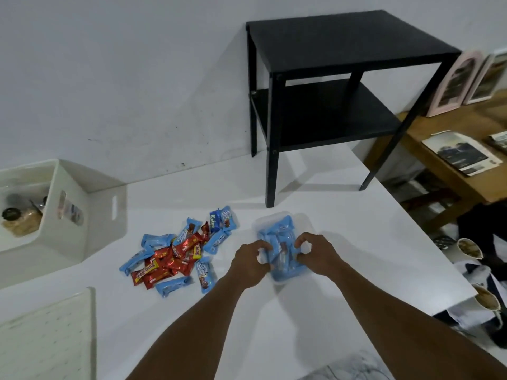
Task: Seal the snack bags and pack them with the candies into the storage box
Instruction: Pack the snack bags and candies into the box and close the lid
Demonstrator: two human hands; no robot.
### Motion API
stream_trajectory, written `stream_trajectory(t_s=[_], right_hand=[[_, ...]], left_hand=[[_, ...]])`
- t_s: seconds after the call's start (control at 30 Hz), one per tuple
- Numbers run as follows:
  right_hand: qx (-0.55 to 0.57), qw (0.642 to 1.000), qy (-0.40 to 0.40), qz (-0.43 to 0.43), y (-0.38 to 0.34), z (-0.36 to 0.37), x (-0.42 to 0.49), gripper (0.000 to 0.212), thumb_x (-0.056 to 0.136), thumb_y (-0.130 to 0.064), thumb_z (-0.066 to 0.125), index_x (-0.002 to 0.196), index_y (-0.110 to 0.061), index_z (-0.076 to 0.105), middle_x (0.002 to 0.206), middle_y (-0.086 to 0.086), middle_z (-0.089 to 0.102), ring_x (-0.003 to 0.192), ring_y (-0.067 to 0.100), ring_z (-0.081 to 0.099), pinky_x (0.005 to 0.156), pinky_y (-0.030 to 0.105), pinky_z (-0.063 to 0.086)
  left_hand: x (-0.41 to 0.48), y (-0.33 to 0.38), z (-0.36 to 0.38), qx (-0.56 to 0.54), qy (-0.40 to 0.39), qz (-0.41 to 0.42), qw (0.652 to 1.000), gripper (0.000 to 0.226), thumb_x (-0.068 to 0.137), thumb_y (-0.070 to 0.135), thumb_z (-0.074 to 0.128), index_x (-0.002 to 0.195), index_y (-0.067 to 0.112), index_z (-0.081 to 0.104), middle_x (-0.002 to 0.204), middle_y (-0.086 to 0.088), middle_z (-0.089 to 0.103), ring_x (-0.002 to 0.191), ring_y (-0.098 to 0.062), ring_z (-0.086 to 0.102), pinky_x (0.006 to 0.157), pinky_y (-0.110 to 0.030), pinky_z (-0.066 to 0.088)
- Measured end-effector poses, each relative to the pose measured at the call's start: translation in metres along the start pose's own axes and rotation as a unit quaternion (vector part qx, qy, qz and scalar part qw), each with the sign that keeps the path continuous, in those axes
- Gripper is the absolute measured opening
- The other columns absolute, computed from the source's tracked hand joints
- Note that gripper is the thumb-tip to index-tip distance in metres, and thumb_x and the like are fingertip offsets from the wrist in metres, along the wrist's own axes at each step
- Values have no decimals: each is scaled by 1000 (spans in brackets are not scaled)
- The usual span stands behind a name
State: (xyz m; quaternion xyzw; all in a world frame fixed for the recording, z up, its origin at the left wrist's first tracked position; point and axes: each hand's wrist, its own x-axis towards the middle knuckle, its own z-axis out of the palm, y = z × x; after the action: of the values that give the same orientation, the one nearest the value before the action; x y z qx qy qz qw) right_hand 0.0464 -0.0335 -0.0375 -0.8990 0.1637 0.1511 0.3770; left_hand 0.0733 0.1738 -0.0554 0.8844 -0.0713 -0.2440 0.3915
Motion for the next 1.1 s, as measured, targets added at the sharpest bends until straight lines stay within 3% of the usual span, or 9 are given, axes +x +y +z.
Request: stream_trajectory(t_s=[0.13, 0.27, 0.4, 0.6, 0.67, 0.73, 0.8, 0.9, 1.1], right_hand=[[109, 993, -31, 34, 3, 5, -1, 17, 82, -10, 67, 94, -20, 60, 95, -1, 57, 79, 19, 53, 58, 23, 44], [140, 987, -50, 66, -1, 6, -2, 14, 81, -20, 70, 88, -27, 60, 113, 7, 55, 99, 36, 62, 62, 42, 58], [140, 987, -53, 50, -23, 9, -4, 13, 82, -21, 72, 90, -25, 62, 114, 11, 57, 99, 35, 61, 71, 57, 59], [129, 990, -54, -28, -100, 14, 1, 18, 86, -23, 72, 98, -19, 60, 102, 4, 58, 81, 24, 57, 66, 47, 59], [132, 987, -59, -63, -139, 17, 4, 18, 87, -22, 71, 101, -17, 60, 95, -3, 55, 81, 21, 55, 61, 38, 54], [129, 985, -62, -101, -181, 22, 6, 18, 87, -23, 71, 99, -17, 61, 90, -5, 54, 79, 20, 53, 59, 35, 52], [123, 979, -68, -145, -228, 30, 8, 17, 85, -24, 72, 96, -18, 61, 86, 0, 57, 72, 21, 52, 57, 35, 51], [126, 969, -91, -192, -302, 45, 4, 15, 87, -26, 71, 95, -21, 60, 87, -1, 56, 71, 21, 50, 55, 35, 49], [117, 949, -122, -268, -438, 99, -22, 13, 88, -28, 67, 98, -27, 57, 93, 5, 58, 76, 21, 53, 55, 33, 50]], left_hand=[[-5, 2, 0, -108, -70, -56, 990, 66, 85, 26, 68, 137, 46, 32, 116, 0, 52, 103, -30, 58, 73, -46, 60], [-13, 7, 5, -199, -140, -82, 967, 93, 77, 41, 68, 148, 52, 10, 142, 7, 39, 125, -34, 52, 72, -44, 59], [-17, 3, -9, -191, -108, -54, 974, 99, 68, 38, 72, 149, 44, 16, 128, -4, 54, 90, -25, 64, 62, -39, 54], [-27, -2, -84, -185, -30, -8, 982, 92, 65, 21, 76, 145, 36, 33, 112, -8, 61, 79, -21, 62, 51, -31, 51], [-34, -8, -120, -172, 12, 19, 985, 89, 66, 17, 81, 142, 34, 38, 119, -5, 63, 99, -22, 66, 75, -43, 59], [-45, -12, -162, -151, 57, 47, 986, 84, 67, 14, 84, 136, 35, 41, 124, 5, 61, 112, -5, 62, 99, -35, 53], [-60, -15, -208, -139, 86, 59, 985, 79, 73, 7, 82, 134, 34, 40, 126, 1, 59, 96, 7, 64, 85, -17, 54], [-90, -21, -278, -141, 122, 1, 983, 88, 85, 6, 72, 152, 36, 24, 119, -12, 60, 68, -13, 63, 58, -23, 53], [-153, -68, -404, -148, 199, -18, 969, 86, 85, 20, 77, 150, 46, 26, 110, -13, 66, 77, -24, 69, 71, -36, 57]])
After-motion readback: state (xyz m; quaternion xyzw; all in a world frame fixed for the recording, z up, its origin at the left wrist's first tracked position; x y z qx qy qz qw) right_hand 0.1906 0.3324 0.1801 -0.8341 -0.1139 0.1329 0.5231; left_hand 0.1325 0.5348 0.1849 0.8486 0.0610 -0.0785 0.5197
